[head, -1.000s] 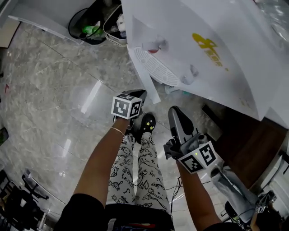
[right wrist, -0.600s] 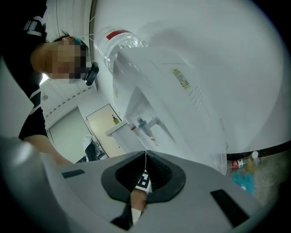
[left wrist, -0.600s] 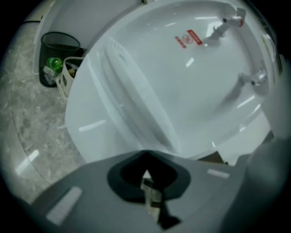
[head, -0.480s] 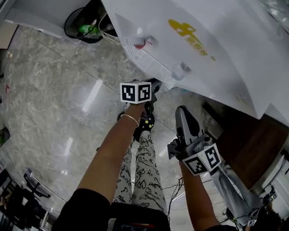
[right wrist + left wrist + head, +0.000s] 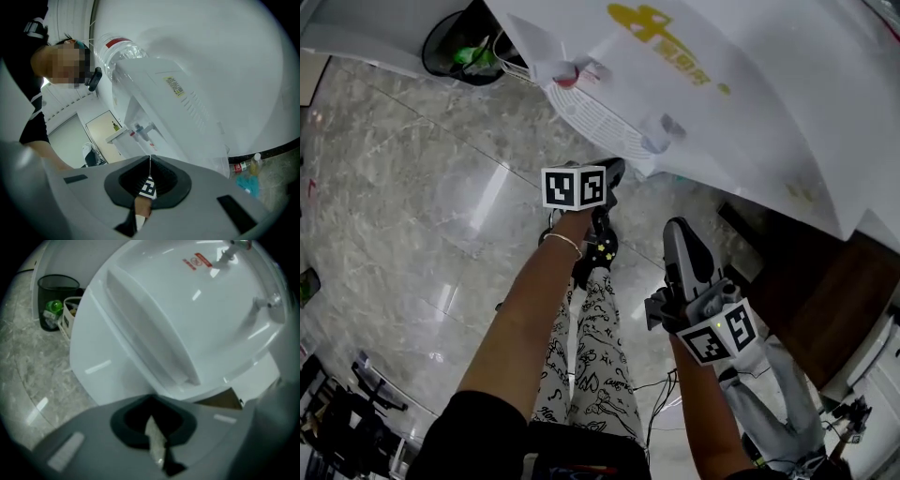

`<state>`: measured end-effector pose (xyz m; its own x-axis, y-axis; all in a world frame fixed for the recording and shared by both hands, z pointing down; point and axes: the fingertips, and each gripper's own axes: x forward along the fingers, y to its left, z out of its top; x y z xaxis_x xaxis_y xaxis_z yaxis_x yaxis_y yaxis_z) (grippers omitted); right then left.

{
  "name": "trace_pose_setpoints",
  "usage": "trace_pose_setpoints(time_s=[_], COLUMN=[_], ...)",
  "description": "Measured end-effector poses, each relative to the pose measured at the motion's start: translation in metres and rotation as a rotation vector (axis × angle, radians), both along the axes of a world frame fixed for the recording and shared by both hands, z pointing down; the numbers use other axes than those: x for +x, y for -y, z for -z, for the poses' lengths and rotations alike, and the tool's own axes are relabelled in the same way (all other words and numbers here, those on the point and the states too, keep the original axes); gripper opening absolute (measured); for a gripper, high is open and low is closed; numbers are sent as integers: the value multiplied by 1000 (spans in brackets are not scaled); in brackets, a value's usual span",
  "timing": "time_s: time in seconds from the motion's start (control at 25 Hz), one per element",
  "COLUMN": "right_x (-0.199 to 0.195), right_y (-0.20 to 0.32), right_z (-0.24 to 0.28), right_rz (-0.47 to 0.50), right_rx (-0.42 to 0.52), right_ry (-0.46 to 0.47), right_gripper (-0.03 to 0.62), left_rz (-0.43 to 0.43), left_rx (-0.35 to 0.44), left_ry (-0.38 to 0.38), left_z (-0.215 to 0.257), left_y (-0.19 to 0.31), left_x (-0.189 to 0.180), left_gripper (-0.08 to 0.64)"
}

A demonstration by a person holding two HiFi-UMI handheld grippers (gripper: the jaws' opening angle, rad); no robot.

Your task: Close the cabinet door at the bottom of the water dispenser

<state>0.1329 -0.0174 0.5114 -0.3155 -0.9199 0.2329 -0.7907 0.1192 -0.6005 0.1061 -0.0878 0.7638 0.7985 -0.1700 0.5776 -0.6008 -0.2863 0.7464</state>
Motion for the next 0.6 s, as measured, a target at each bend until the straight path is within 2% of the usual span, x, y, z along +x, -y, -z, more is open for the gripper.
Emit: trace_pose_setpoints(time_s=[0.4,0.52,0.6], right_x=[21,22,20], right_y=[-5,-6,-7], right_z=[6,15,25], right_rz=[-66,-66,-62], right_rx=[6,12,22], right_ry=[-17,-31,-36], right_gripper=[17,17,17], left_rz=[-17,-53,-85], left_rx=[9,56,129], left_ry=[-26,-34,-31], left_z=[6,25,50], left_y=[5,-7,-19], left_x=[20,12,1], left_gripper=[-3,-3,-3])
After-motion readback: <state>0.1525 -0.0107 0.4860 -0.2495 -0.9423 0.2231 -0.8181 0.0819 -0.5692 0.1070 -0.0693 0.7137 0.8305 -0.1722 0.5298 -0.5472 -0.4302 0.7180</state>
